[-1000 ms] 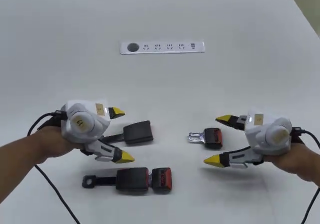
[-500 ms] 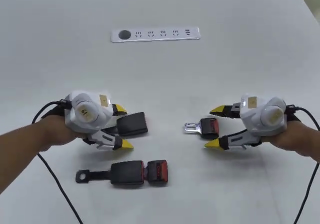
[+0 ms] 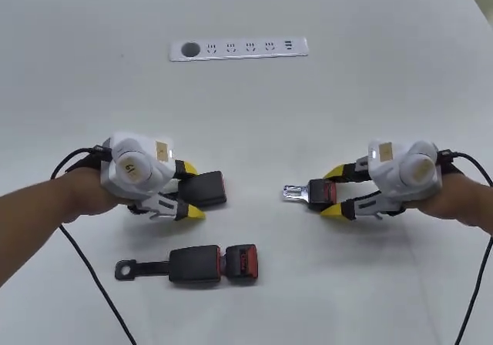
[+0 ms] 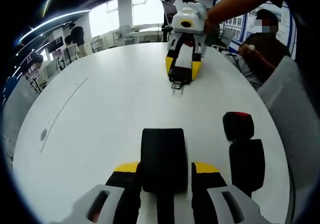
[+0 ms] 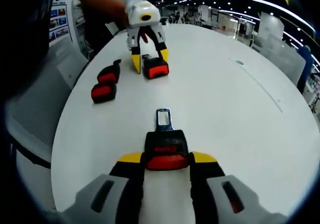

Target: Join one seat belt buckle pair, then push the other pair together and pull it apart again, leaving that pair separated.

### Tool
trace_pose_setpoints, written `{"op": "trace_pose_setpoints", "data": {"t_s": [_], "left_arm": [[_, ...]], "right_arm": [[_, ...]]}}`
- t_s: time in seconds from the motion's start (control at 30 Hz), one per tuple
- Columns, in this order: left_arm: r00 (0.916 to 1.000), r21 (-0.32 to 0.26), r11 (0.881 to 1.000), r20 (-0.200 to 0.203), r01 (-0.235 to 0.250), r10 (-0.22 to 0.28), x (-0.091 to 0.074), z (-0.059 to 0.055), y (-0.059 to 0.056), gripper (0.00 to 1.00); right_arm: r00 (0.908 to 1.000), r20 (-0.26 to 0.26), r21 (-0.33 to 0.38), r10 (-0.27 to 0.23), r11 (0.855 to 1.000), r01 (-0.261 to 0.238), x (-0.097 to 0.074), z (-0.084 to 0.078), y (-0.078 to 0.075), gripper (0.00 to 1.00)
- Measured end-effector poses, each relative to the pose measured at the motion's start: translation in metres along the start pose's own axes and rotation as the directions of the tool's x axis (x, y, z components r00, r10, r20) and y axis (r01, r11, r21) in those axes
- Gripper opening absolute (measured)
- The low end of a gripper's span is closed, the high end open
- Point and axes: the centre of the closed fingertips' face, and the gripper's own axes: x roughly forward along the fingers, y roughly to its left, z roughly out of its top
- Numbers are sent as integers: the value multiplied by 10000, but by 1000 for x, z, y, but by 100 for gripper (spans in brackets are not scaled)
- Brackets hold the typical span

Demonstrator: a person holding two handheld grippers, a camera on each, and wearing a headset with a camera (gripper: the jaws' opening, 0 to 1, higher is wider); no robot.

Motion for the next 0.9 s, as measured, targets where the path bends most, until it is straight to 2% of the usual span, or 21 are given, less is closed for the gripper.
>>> {"op": "trace_pose_setpoints", "data": {"t_s": [0.03, 0.07, 0.1, 0.23, 0.4, 0.7, 0.9], "left_arm": [[9999, 418, 9990, 84, 140, -143, 2, 3, -1, 37], [9995, 645, 9975, -93, 302, -297, 2, 1, -3, 35], [9995, 981, 9947, -52, 303, -299, 2, 7, -1, 35], [9993, 1128, 9931, -170, 336, -319, 1, 8, 2, 35], [9988, 1073, 9931, -169, 466, -450, 1, 9, 5, 35], [9976, 919, 9935, -249, 667, -647, 1, 6, 3, 35], [9974, 926, 9933, -260, 694, -673, 0, 4, 2, 35]], "right_arm": [[10000, -4, 2, 26, 10000, -26, 0, 0, 0, 37], [10000, -3, -59, 78, 10000, -78, -1, 1, 1, 37], [9999, 15, -117, 100, 9999, -100, -1, 1, 1, 36], [9996, 199, -144, 220, 9997, -217, -1, 2, 1, 36], [9986, 460, -192, 257, 9995, -248, -2, 3, 2, 36], [9958, 904, -12, 120, 9999, -119, -1, 4, 1, 36], [9958, 901, -57, 133, 9999, -128, 0, 6, 1, 36]]}}
